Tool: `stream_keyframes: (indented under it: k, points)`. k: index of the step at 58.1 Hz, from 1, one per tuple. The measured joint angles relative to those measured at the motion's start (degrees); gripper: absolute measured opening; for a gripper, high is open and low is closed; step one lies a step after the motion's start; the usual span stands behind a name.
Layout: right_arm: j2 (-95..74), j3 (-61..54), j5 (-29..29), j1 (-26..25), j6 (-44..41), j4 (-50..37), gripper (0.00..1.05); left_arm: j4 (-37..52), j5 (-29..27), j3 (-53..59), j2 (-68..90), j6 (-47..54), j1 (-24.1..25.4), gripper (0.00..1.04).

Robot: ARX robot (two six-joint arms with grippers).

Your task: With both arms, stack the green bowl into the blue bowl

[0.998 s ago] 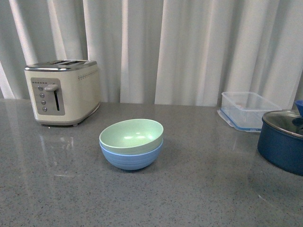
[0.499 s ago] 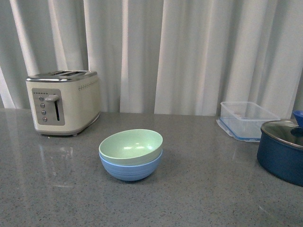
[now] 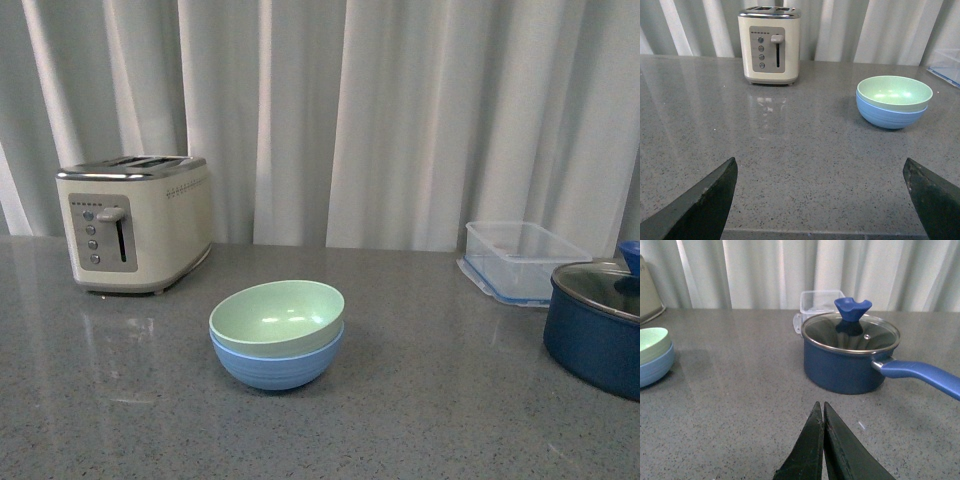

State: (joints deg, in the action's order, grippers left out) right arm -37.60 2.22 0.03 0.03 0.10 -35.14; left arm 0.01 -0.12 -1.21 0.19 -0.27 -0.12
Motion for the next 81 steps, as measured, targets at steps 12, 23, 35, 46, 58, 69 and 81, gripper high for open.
stream_keyframes:
  k: [12,23,35,46,58,69,81]
  points:
    - [5.4,-1.9,0.0,0.0,0.0,3.7,0.01,0.0,0.0,0.0,0.0,0.0,0.0,0.98]
    - [12.5,-1.9,0.0,0.0,0.0,10.2,0.01,0.0,0.0,0.0,0.0,0.0,0.0,0.98]
    - [19.0,-1.9,0.0,0.0,0.0,16.5,0.01,0.0,0.0,0.0,0.0,0.0,0.0,0.98]
    - [23.1,-1.9,0.0,0.0,0.0,20.4,0.01,0.0,0.0,0.0,0.0,0.0,0.0,0.98]
    - [26.1,-1.9,0.0,0.0,0.0,23.5,0.01,0.0,0.0,0.0,0.0,0.0,0.0,0.98]
    - [33.0,-1.9,-0.1,0.0,0.0,32.0,0.01,0.0,0.0,0.0,0.0,0.0,0.0,0.98]
    - [37.3,-1.9,-0.1,0.0,-0.1,35.0,0.01,0.0,0.0,0.0,0.0,0.0,0.0,0.98]
